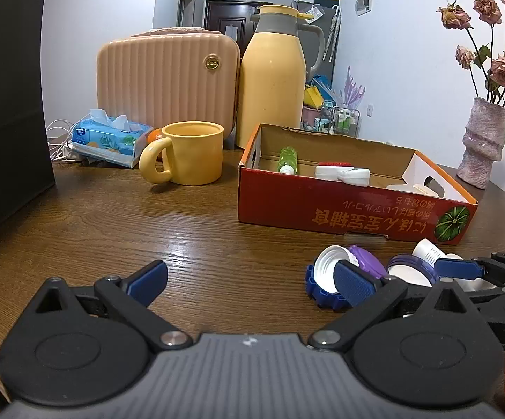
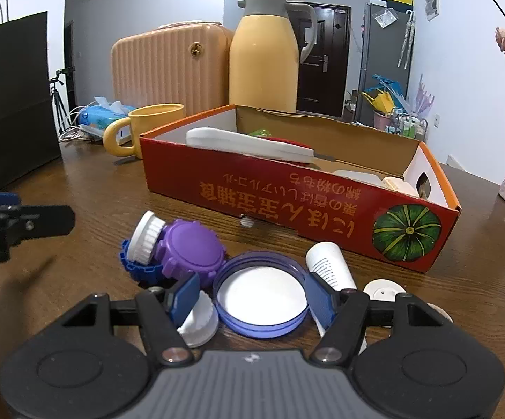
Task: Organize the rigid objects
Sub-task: 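Lower both grippers over the caps and the blue-rimmed jar lid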
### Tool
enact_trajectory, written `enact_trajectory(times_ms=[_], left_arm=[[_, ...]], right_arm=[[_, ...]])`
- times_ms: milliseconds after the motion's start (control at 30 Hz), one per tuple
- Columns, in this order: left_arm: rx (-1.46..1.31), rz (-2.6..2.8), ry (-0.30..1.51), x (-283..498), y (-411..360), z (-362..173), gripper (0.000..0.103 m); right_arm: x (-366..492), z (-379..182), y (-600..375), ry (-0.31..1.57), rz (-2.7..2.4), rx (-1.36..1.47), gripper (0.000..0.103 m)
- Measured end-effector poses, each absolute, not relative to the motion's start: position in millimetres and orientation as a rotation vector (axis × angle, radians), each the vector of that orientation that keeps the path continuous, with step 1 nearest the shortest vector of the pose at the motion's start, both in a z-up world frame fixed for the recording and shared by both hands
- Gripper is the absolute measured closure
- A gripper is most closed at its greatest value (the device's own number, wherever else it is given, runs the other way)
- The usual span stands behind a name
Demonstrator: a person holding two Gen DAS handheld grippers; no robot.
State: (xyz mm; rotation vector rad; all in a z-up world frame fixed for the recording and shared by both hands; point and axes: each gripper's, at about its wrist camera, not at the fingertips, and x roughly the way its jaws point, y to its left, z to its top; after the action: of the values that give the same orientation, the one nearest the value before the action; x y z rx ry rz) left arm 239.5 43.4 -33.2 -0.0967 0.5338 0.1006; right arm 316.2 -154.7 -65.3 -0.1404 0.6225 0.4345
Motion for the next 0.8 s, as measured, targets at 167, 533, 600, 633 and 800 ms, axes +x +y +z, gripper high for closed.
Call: enact_trajectory(times_ms=[167,533,600,633,800], left_arm=[[-0.096,0.1,0.538,241,43,-33,0.0],[-0.102,0.106,0.547,241,44,-34,0.0],[-0.104,0.105,0.546,241,45,-34,0.0],[-0.105,0.105,0.546,241,45,-34,0.0],[-0.107,0.105,0.548,241,45,-34,0.0]], right_arm=[[318,-66,-153,0.627,0.45,-0.134,0.039],[314,-62,-160,0.622,0.457,-0.063,0.066],[309,-60,-165,0.607,0.439,-0.057,0.057],[307,-59,-167,0.605,0.433,-0.055,0.053],[298,-65,-173,0.646,0.429,-0.079,0.046]])
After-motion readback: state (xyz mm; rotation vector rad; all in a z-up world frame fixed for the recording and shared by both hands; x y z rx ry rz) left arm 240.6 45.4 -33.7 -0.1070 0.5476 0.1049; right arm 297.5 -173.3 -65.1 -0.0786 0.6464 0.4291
